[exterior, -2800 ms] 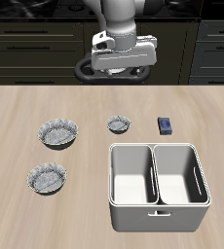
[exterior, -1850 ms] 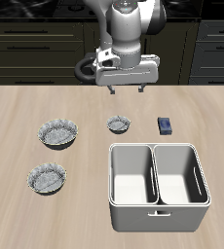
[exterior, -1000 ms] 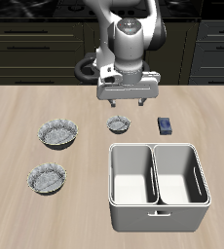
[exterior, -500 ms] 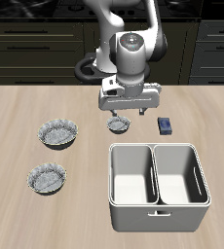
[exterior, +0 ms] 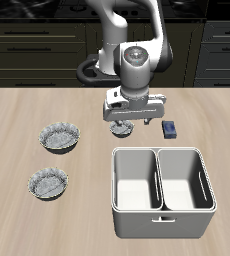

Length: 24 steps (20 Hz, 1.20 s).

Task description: Stack the smallest bowl on the largest bowl

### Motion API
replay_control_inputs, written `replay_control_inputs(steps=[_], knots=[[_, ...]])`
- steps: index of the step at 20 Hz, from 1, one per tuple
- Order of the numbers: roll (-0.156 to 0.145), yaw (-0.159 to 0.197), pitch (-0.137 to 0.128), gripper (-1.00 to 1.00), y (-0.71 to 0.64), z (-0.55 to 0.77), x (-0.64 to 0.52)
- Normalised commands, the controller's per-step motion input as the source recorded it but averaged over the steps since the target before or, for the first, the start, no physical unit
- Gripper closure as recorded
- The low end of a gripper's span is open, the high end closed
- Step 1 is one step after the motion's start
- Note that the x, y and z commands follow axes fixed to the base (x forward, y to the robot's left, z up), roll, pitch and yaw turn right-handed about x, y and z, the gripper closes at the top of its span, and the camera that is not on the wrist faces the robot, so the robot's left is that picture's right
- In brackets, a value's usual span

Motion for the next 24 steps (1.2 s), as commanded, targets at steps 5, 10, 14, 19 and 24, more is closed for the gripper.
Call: replay_control_inputs(steps=[5,10,14,19,24], knots=[[0.006,0.014,0.039,-1.00,-0.01,-0.22,0.01],[0.042,-0.001,0.024,-1.00,0.04,-0.16,-0.03],[0.061,-0.026,0.021,1.00,0.03,-0.11,-0.08],[0.004,-0.006,0.004,1.00,-0.07,0.00,0.00],[0.004,-0.005,-0.007,1.00,-0.08,0.06,0.02]])
